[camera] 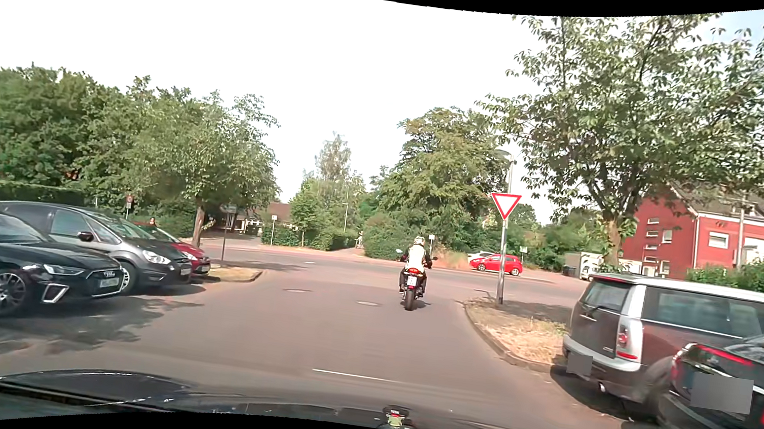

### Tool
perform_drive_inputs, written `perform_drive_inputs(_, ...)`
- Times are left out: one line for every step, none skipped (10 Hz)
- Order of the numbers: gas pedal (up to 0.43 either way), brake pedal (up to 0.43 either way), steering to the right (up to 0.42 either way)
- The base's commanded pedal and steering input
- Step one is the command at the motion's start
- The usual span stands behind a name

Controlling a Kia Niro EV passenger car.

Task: Follow the waypoints while adhering to traffic rules and regulations

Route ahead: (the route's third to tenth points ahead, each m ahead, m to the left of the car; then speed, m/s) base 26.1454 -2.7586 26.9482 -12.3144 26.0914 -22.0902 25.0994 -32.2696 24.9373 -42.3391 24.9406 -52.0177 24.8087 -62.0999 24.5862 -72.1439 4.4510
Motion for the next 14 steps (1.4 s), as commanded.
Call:
perform_drive_inputs(0.000, 0.000, 0.003)
perform_drive_inputs(0.000, 0.000, 0.007)
perform_drive_inputs(0.000, 0.000, 0.006)
perform_drive_inputs(0.000, 0.000, 0.005)
perform_drive_inputs(0.000, 0.000, 0.005)
perform_drive_inputs(0.000, 0.000, 0.005)
perform_drive_inputs(0.000, 0.000, 0.006)
perform_drive_inputs(0.000, 0.000, 0.006)
perform_drive_inputs(0.000, 0.000, 0.006)
perform_drive_inputs(0.000, 0.000, 0.006)
perform_drive_inputs(0.000, 0.000, 0.009)
perform_drive_inputs(0.000, 0.000, 0.011)
perform_drive_inputs(0.000, 0.000, 0.014)
perform_drive_inputs(0.000, 0.000, 0.017)
